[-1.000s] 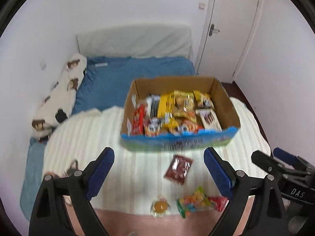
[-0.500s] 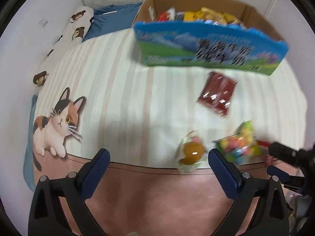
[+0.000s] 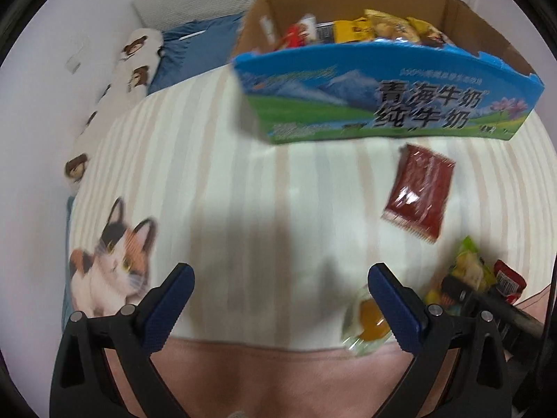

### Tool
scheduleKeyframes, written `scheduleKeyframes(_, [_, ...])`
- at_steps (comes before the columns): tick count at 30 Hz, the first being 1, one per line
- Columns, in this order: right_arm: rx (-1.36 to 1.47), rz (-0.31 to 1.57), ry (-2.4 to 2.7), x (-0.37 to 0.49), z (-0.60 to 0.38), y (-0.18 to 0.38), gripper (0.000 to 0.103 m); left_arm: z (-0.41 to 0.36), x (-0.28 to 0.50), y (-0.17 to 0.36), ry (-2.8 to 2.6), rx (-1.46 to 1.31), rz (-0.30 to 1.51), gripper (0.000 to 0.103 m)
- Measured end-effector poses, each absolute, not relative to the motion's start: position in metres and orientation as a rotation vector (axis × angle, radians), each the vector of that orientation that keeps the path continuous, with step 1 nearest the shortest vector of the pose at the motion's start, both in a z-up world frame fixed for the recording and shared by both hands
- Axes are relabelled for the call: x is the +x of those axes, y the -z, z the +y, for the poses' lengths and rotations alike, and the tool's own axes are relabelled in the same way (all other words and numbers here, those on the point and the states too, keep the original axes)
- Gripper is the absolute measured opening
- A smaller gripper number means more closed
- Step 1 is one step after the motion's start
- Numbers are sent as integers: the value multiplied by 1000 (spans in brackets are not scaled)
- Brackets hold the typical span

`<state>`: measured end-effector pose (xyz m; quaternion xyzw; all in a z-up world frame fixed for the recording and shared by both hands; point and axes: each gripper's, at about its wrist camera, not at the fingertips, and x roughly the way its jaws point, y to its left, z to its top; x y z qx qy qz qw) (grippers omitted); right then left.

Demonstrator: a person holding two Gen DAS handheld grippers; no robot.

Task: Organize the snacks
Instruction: 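Grasp the brown jerky packet with the left tool while the right tool grasps the candy bag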

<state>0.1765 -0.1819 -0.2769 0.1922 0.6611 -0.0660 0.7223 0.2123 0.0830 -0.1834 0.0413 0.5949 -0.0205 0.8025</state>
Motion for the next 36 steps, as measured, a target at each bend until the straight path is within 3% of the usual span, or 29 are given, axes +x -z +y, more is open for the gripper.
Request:
scheduleKeyframes(1, [402, 1456, 131, 177, -182, 274, 58, 77, 217, 184, 67, 93, 1277, 102])
scheduleKeyframes(2, [370, 1451, 116, 176, -182, 271, 58, 70, 223, 186, 96, 100, 1282, 102])
scheduleKeyframes(8, [221, 1454, 117, 181, -203, 257, 58, 19, 259, 197, 270, 160, 1319, 102])
scheduleKeyframes(15, [358, 1469, 110, 179, -218, 257, 62, -31, 292, 232, 353, 228, 1406, 100])
scheduleKeyframes(20, [429, 1473, 137, 182, -227, 259, 71, -42, 297, 239, 361, 229, 1390, 58])
scheduleKeyframes(21, [434, 1475, 146, 184, -227, 261, 71, -39, 295, 237, 355, 215, 1389, 56])
scheduleKeyframes(25, [364, 1478, 162, 191, -216, 265, 70, -16, 278, 240, 299, 171, 1408, 56])
scheduleKeyframes(28, [248, 1469, 164, 191, -204, 268, 61, 10, 260, 243, 244, 121, 1438, 56])
scheduleKeyframes(36, [-27, 1514, -30, 159, -139, 277, 57, 65, 218, 261, 137, 6, 1517, 56])
